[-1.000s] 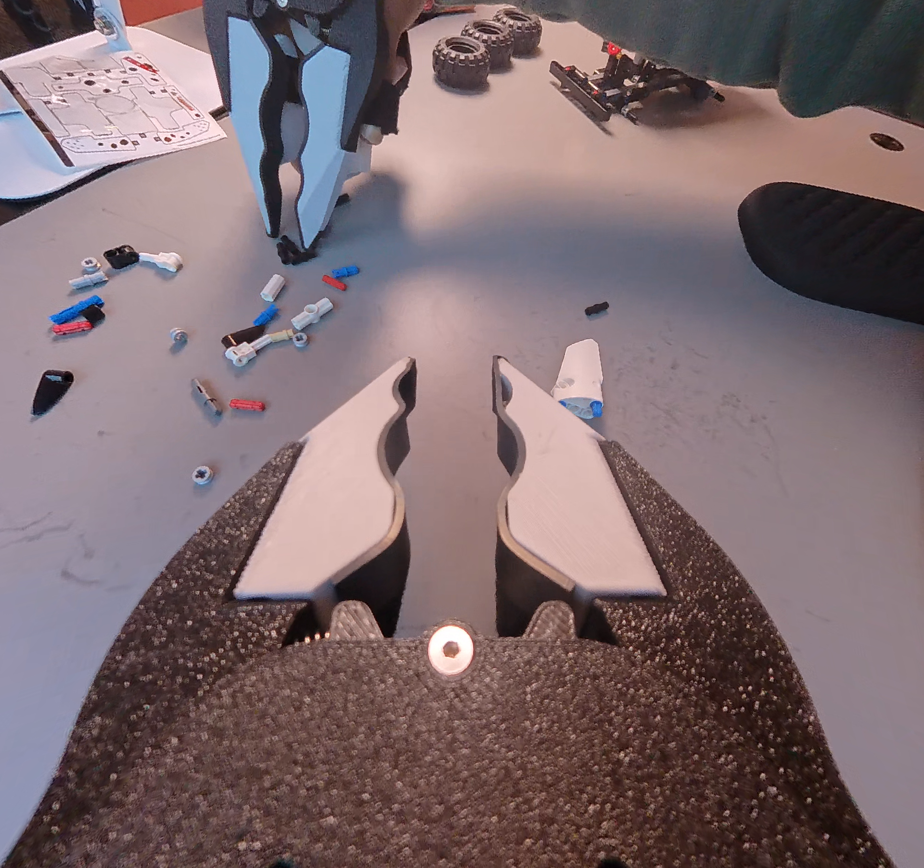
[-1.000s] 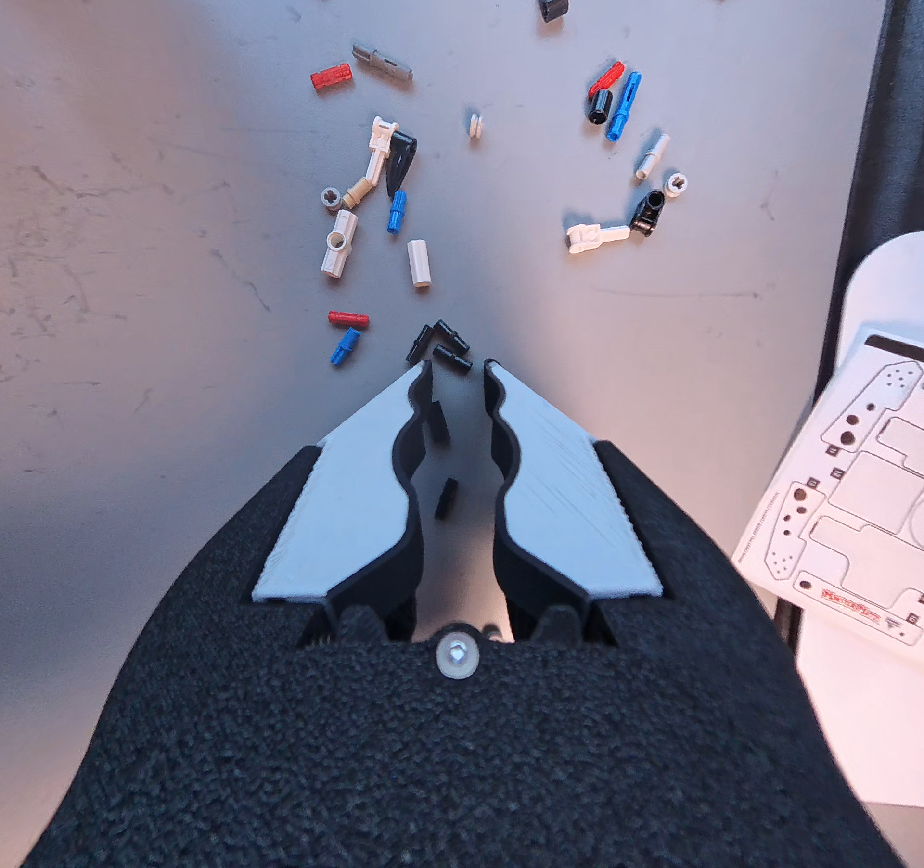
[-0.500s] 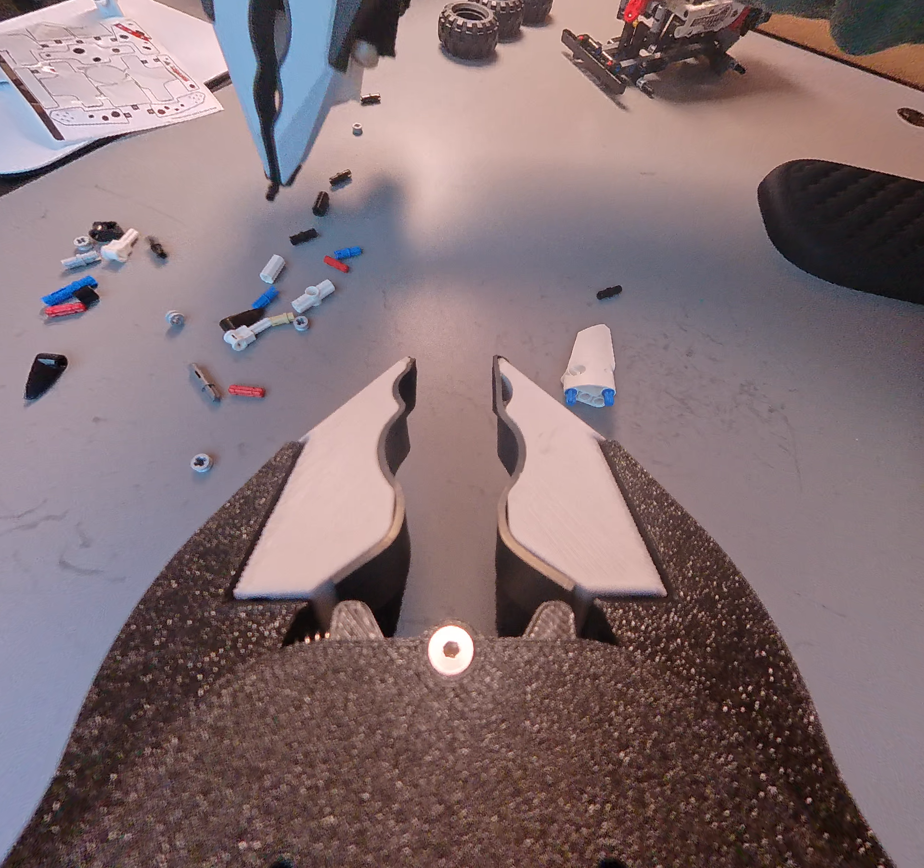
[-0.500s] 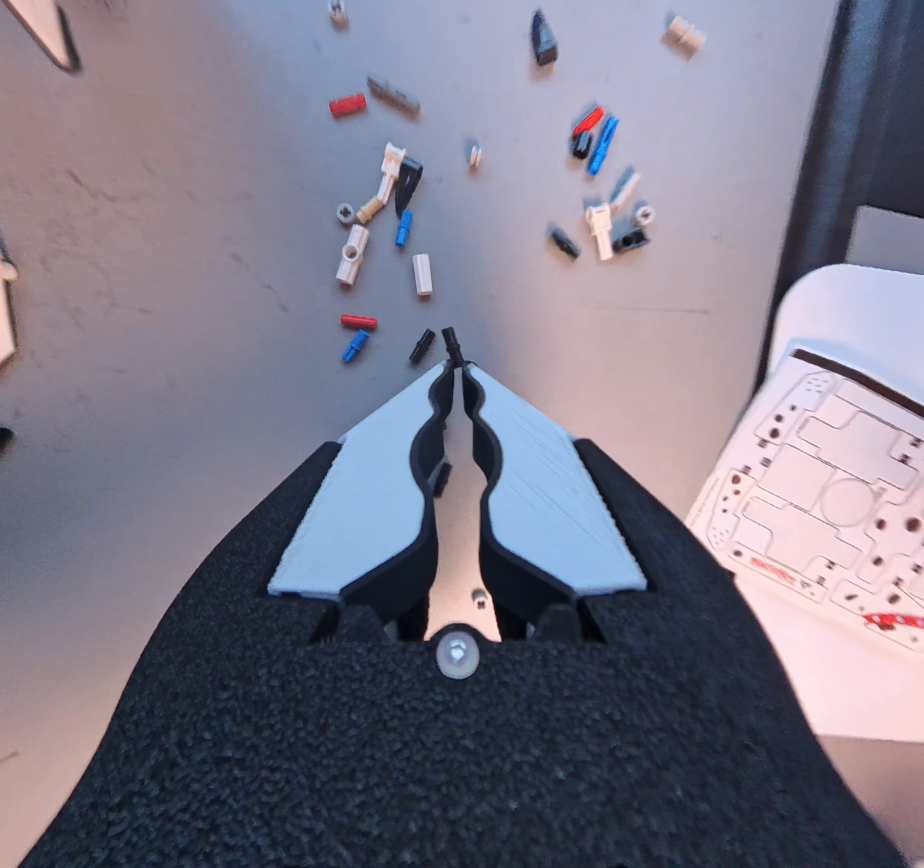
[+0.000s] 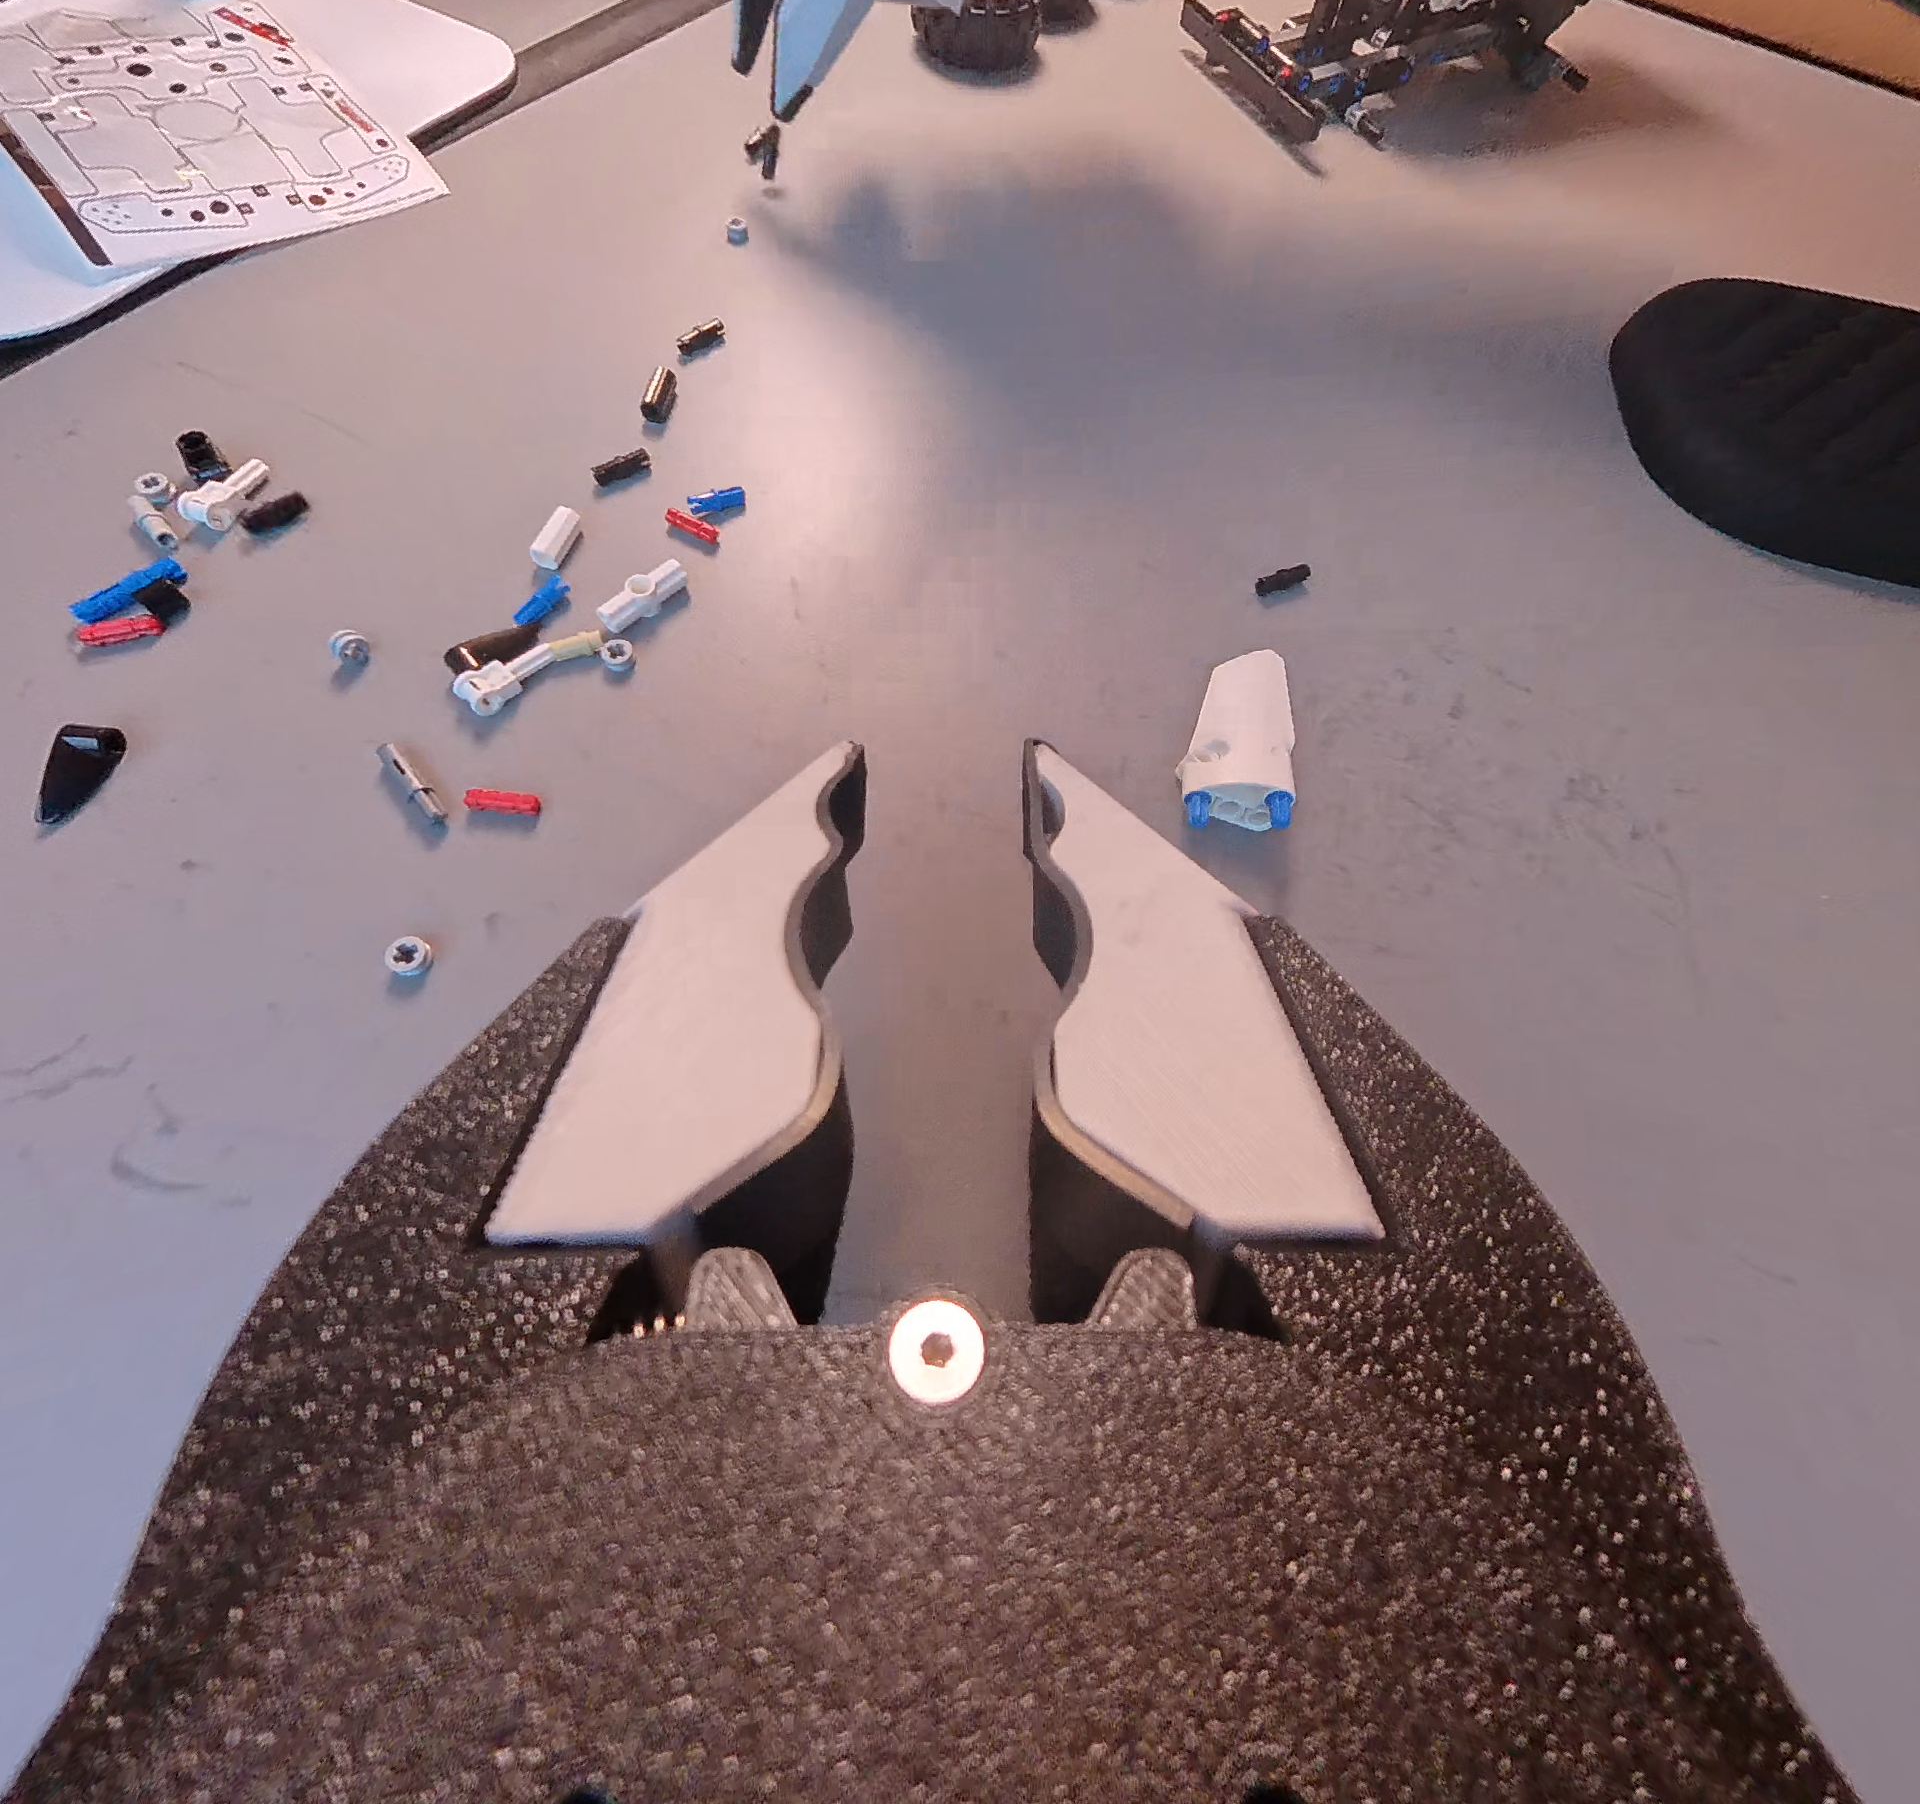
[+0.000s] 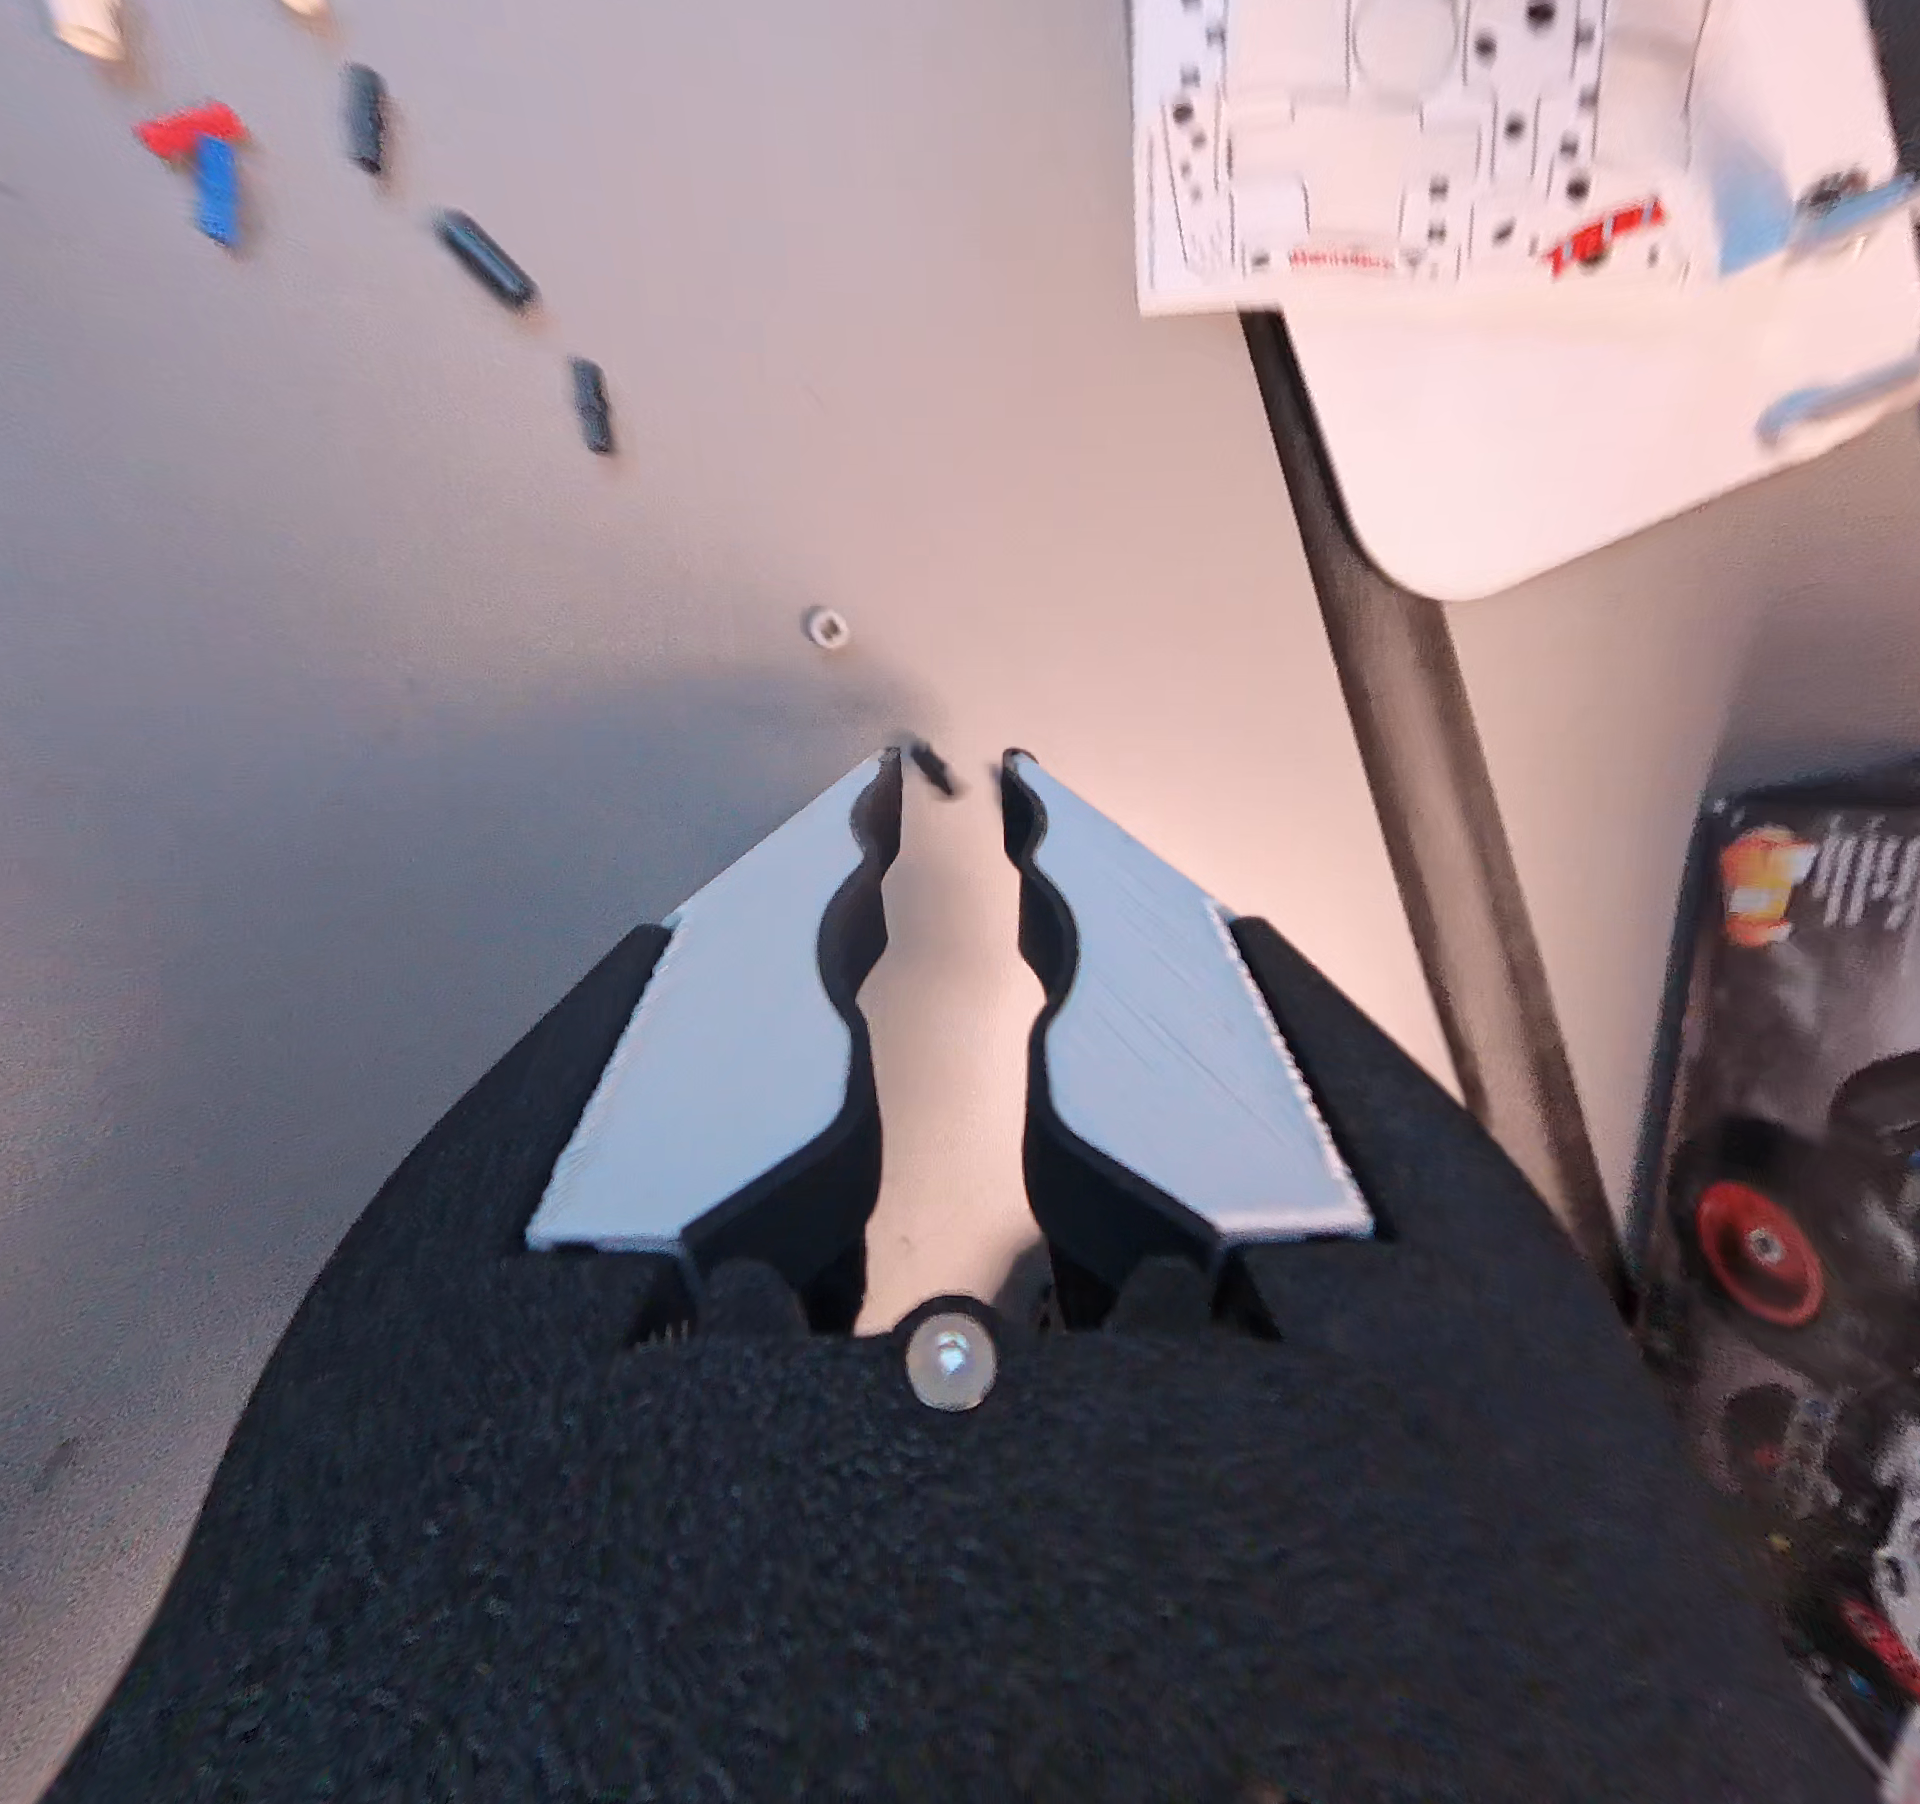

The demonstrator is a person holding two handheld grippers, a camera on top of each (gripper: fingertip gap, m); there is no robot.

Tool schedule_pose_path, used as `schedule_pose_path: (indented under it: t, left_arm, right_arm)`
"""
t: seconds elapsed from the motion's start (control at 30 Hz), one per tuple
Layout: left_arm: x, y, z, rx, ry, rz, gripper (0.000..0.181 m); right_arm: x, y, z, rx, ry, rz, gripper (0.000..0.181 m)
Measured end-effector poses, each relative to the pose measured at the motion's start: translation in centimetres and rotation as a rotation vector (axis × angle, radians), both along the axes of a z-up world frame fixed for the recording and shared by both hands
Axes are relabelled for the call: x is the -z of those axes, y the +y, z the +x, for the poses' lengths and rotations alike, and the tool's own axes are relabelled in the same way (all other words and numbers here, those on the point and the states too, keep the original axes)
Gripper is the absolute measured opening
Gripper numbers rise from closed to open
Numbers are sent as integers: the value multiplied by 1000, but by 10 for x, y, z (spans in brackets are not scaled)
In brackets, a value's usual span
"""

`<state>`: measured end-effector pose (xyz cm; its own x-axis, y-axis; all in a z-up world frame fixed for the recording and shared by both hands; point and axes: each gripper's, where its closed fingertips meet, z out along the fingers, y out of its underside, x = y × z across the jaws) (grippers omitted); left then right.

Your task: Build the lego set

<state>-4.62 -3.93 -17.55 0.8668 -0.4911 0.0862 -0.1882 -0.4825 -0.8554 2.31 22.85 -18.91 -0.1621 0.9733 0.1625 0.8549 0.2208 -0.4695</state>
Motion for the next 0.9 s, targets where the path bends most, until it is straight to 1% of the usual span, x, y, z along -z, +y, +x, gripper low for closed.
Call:
schedule_pose_path:
  t: [0.1,0.2,0.3,0.4,0.53,0.67,0.77,0.83,0.9]
  left_arm:
    - [2,0,-2,-7,2,-3,30]
    - [2,1,-3,-10,0,-7,30]
    - [3,1,-3,-8,1,-11,30]
    - [4,0,-2,-4,4,-12,30]
    - [5,0,-1,3,10,-16,30]
    - [5,0,0,5,14,-16,30]
    - [6,0,-1,5,10,-18,29]
    - [7,0,0,8,15,-21,29]
    - [8,0,1,11,22,-25,29]
  right_arm:
    - [16,8,6,49,12,-45,17]
    - [18,9,5,58,34,-58,17]
    - [22,9,8,63,19,-74,18]
    - [21,8,12,70,24,-88,19]
    - [17,3,22,64,24,-87,26]
    - [15,-11,32,60,14,-115,38]
    - [13,-39,29,39,61,-193,40]
    - [14,-52,18,48,115,-208,37]
    - [18,-54,9,98,141,-197,28]
